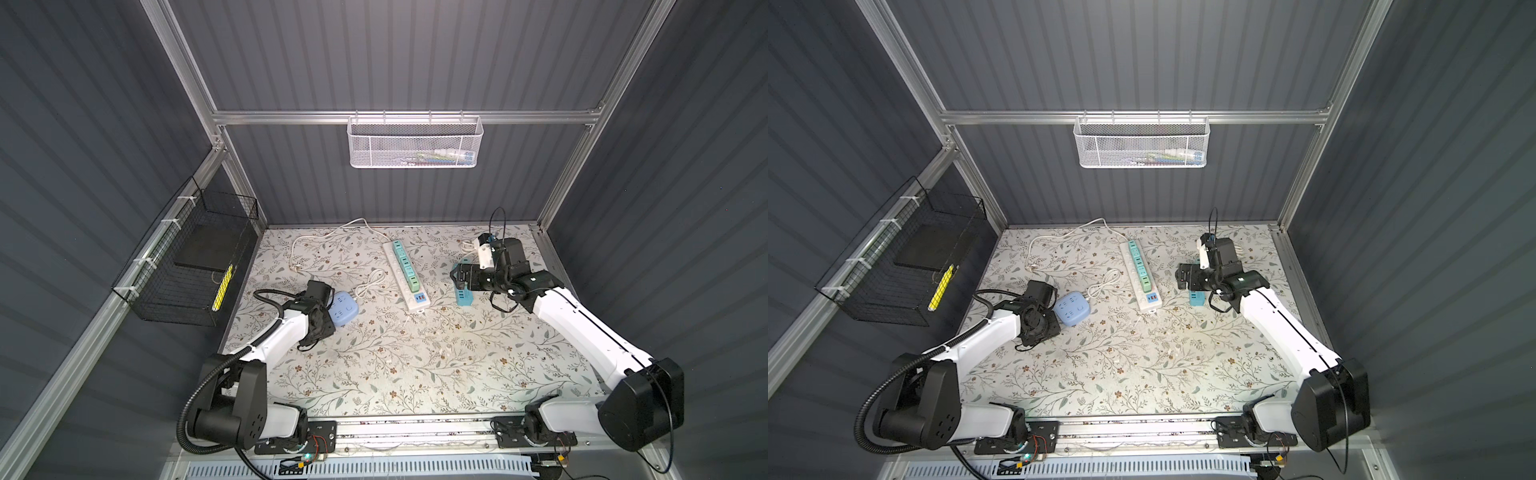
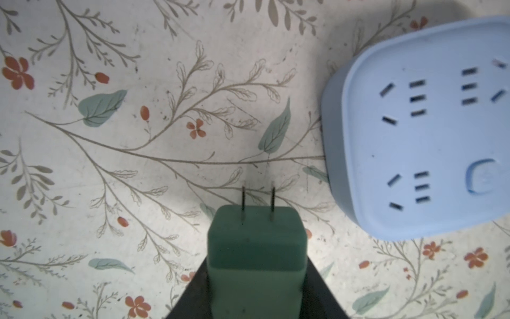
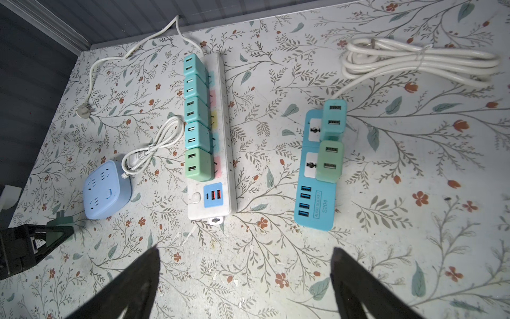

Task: Insert the plug

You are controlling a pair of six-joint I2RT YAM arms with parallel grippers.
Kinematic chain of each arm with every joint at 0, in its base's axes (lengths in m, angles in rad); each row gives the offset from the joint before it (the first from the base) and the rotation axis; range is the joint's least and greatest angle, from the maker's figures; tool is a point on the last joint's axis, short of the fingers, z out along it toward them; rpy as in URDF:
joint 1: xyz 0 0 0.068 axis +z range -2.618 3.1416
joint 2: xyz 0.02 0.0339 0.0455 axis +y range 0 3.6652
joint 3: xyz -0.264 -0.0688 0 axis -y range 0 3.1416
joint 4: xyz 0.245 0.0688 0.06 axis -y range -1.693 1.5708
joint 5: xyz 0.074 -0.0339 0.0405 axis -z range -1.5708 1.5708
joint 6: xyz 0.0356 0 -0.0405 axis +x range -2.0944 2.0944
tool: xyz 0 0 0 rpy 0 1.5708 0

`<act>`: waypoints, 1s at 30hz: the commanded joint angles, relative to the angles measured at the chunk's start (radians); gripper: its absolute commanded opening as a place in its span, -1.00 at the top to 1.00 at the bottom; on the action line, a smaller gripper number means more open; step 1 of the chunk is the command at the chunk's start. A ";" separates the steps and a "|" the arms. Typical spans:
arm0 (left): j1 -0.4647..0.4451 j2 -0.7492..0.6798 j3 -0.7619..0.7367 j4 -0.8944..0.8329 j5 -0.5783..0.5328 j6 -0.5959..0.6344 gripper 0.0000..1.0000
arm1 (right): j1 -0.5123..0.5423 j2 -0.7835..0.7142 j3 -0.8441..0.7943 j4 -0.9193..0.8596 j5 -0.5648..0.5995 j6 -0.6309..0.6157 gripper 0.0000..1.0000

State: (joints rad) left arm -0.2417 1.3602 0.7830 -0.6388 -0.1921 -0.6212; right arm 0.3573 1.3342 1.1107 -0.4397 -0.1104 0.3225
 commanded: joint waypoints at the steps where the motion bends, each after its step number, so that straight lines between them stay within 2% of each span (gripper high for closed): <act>1: -0.018 -0.048 0.058 -0.078 0.058 0.047 0.28 | 0.006 0.005 0.019 -0.003 -0.008 0.002 -0.91; 3: -0.074 -0.065 0.081 -0.086 0.060 0.017 0.29 | 0.006 0.006 0.018 -0.007 -0.008 0.002 -0.91; 5: -0.172 -0.054 0.107 -0.080 0.043 -0.029 0.29 | 0.006 0.006 0.014 -0.008 -0.008 0.003 -0.91; 11: -0.399 0.124 0.122 0.073 0.069 -0.176 0.34 | 0.016 0.009 0.004 -0.012 -0.007 0.007 -0.91; 14: -0.441 0.216 0.165 0.093 0.068 -0.183 0.34 | 0.020 0.001 -0.003 -0.023 0.006 0.003 -0.90; 20: -0.447 0.309 0.157 0.149 0.091 -0.179 0.32 | 0.020 -0.026 -0.039 -0.034 0.033 0.000 -0.90; 21: -0.448 0.314 0.161 0.148 0.095 -0.175 0.26 | 0.021 -0.029 -0.042 -0.036 0.037 0.002 -0.91; 24: -0.450 0.318 0.169 0.133 0.101 -0.166 -0.18 | 0.020 -0.039 -0.057 -0.031 0.043 0.009 -0.93; 25: -0.450 0.315 0.175 0.123 0.102 -0.159 -0.38 | 0.020 -0.036 -0.057 -0.031 0.044 0.010 -0.93; 26: -0.452 0.309 0.176 0.116 0.105 -0.151 -0.49 | 0.020 -0.034 -0.055 -0.031 0.044 0.011 -0.94; 29: -0.464 0.275 0.175 0.107 0.136 -0.107 -0.63 | 0.020 -0.022 -0.048 -0.030 0.041 0.013 -0.94; 30: -0.476 0.261 0.174 0.105 0.141 -0.089 -0.75 | 0.020 -0.018 -0.045 -0.026 0.040 0.014 -0.94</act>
State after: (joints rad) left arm -0.6968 1.6531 0.9455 -0.4953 -0.0906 -0.7532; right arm 0.3740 1.3170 1.0615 -0.4599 -0.0803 0.3321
